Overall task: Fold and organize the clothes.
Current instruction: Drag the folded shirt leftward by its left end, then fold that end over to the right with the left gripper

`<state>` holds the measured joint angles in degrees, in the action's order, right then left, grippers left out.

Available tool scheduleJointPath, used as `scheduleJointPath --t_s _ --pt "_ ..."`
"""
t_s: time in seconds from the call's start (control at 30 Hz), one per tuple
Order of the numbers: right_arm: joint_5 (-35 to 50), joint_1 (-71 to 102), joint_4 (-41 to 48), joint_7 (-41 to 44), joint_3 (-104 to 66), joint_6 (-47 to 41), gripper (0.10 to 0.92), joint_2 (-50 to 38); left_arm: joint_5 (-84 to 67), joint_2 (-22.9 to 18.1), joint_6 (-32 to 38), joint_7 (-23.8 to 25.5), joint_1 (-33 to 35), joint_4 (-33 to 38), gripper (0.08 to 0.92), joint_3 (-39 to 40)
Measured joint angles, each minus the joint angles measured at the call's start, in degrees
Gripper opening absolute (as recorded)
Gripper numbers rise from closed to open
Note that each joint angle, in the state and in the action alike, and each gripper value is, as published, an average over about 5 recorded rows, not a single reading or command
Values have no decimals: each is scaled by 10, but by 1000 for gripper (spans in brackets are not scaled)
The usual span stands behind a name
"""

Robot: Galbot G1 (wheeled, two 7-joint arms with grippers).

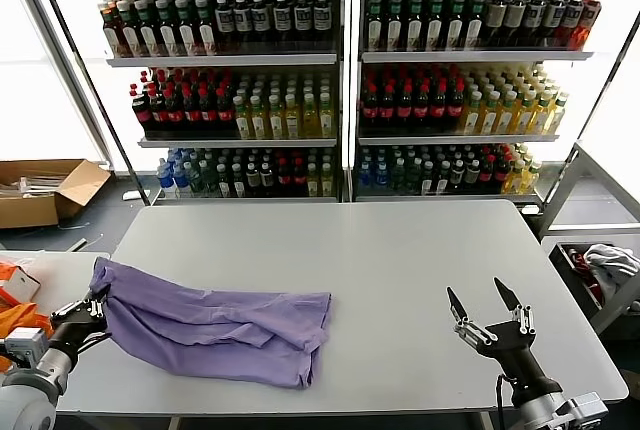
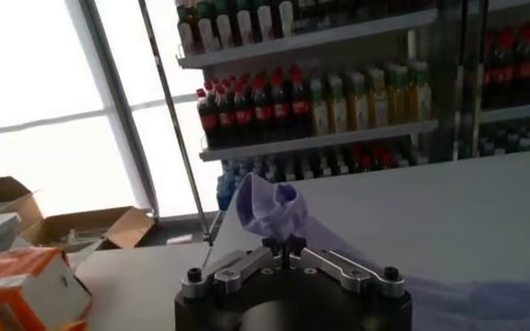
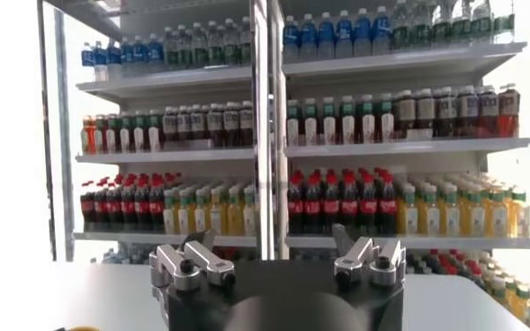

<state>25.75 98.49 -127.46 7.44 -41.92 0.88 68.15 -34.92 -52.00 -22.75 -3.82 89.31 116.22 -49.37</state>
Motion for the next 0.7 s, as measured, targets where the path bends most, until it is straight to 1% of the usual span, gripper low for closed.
scheduleJointPath --t_s 0.13,0.3,0.5,0.7 --pt "-4 7 -1 1 -1 2 823 6 -21 6 -1 -6 1 38 98 37" --pt "-12 18 -4 2 2 5 823 15 -38 9 2 -16 -8 64 98 118" --pt "-26 27 -6 0 9 5 823 29 -51 17 3 -29 -39 65 98 214" --pt "-41 37 -11 1 16 5 823 45 -58 22 -1 -37 -77 50 98 289"
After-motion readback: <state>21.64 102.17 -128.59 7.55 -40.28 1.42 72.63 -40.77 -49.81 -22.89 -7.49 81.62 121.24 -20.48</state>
